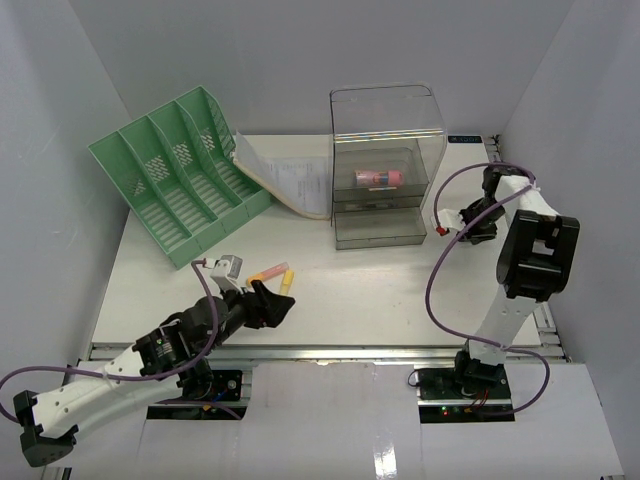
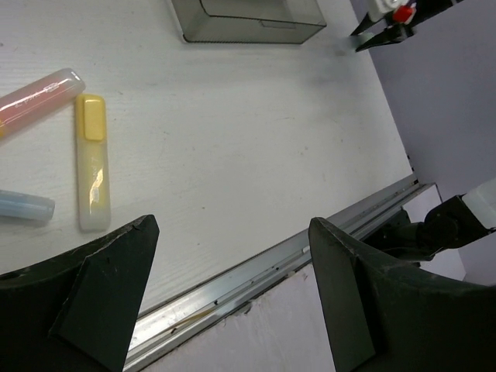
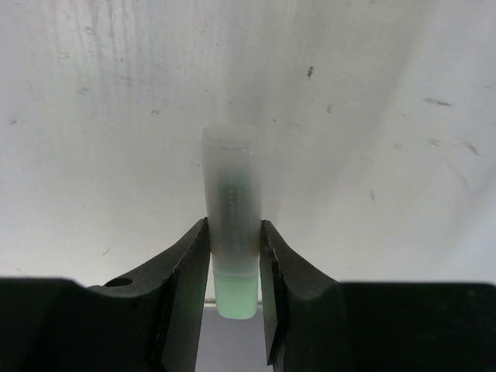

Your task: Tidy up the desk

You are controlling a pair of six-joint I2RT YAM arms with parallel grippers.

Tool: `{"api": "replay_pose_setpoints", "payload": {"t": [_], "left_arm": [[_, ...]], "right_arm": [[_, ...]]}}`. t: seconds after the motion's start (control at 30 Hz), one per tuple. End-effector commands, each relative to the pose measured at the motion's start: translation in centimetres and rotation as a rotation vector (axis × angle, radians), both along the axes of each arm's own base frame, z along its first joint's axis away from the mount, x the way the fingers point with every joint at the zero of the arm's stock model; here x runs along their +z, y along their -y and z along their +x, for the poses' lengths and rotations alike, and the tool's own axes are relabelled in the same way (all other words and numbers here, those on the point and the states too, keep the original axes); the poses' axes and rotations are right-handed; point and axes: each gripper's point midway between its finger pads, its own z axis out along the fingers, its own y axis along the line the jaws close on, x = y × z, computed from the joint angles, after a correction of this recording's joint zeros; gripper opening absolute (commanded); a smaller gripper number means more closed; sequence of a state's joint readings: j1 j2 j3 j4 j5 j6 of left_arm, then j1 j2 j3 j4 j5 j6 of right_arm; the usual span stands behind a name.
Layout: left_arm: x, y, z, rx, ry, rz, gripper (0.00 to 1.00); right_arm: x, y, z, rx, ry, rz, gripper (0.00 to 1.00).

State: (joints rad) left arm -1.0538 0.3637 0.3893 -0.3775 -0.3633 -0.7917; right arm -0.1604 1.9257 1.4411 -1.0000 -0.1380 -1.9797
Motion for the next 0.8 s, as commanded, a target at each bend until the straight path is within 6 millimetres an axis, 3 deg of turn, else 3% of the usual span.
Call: {"api": "replay_pose_setpoints", "payload": {"t": [0.0,0.13,0.17,0.3,0.47,0.63,0.77], "left_arm": [[-0.1,-0.8,0.1,0.024,-0.019,0.05,0.9],[-0.4,-0.8,0.0,0.02,-0.04,0.097,0.9],[-0.8,-0.9,0.0,0.02,-0.05,0.114,0.9],[-1.9,-0.6,0.2,0.017,-0.091,0.197,0.9],[-3.8,-0.5,0.6,0.026,-0.143,0.325,0.9],[-5.3,-0.4,1.3,0.027,-0.174,0.451,0.9],[-5.5,-0.4,2.1,0.02,-0.182,0.46,0.9]], "right_arm": [[6.8,-3.6,-1.2,0.026,0.162,0.097,0.08],[10.4,-9.0,-3.5,-0.039,0.188,0.221,0.08],[11.4,-11.7,-4.0,-0.005,0.202,0.259,0.08],[13.4,-19.2,-4.1,-0.043,0.23,0.392,0.08],[12.9,-25.3,-1.6,-0.109,0.289,0.454,0.11],[10.1,-27.2,2.3,-0.185,0.344,0.413,0.12],[7.5,-27.2,3.2,-0.199,0.334,0.372,0.17]]}}
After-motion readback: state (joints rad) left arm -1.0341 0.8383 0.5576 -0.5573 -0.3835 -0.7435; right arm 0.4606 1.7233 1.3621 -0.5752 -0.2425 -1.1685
